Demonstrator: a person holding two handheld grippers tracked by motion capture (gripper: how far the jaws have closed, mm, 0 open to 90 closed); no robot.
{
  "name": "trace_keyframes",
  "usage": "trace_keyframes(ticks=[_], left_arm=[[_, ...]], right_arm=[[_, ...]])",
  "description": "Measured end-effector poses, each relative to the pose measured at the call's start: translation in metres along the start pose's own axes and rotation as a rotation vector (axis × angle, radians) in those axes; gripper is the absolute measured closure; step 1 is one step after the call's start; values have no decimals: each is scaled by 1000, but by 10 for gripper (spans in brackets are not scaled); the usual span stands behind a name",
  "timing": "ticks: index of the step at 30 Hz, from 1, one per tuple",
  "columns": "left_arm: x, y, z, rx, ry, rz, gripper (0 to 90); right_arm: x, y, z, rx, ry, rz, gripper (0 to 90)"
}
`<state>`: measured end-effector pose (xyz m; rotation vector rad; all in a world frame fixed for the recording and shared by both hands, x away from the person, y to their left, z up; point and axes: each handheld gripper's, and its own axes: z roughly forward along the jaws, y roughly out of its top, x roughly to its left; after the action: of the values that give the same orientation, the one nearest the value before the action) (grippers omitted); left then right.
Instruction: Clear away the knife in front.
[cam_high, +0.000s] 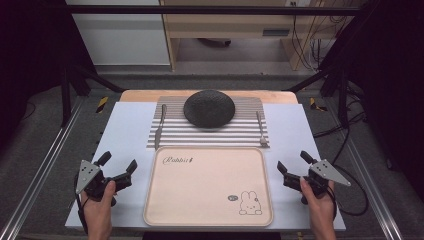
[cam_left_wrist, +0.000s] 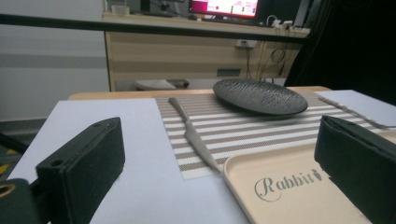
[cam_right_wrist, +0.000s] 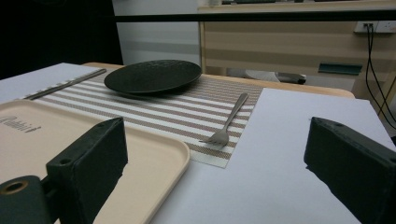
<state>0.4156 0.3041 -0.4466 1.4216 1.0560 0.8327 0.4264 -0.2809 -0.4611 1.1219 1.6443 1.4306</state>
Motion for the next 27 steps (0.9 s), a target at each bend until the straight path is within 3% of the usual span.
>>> trace_keyframes(ticks=[4, 7, 9, 12, 16, 19, 23, 27], left_arm=[[-4, 1, 1, 16, 4, -6, 17], [-7, 2, 4, 29, 7, 18, 24], [-9, 4, 6, 39, 7, 22, 26], [-10, 9, 8, 40, 1, 28, 31], [-11, 19, 15, 44, -3, 42, 37], [-13, 25, 25, 74, -15, 69, 52], [-14, 33, 41, 98, -41, 71, 54], [-15, 28, 56, 130, -57, 87, 48]], right_arm=[[3, 0, 0, 17, -7, 6, 58], [5, -1, 2, 39, -4, 19, 52], [9, -4, 3, 90, -12, -22, 48], [11, -5, 4, 111, -19, -45, 53], [14, 0, 4, 85, -35, -26, 58], [15, 0, 3, 93, -35, -35, 59], [14, -1, 3, 99, -34, -30, 59], [15, -1, 3, 102, -39, -34, 60]])
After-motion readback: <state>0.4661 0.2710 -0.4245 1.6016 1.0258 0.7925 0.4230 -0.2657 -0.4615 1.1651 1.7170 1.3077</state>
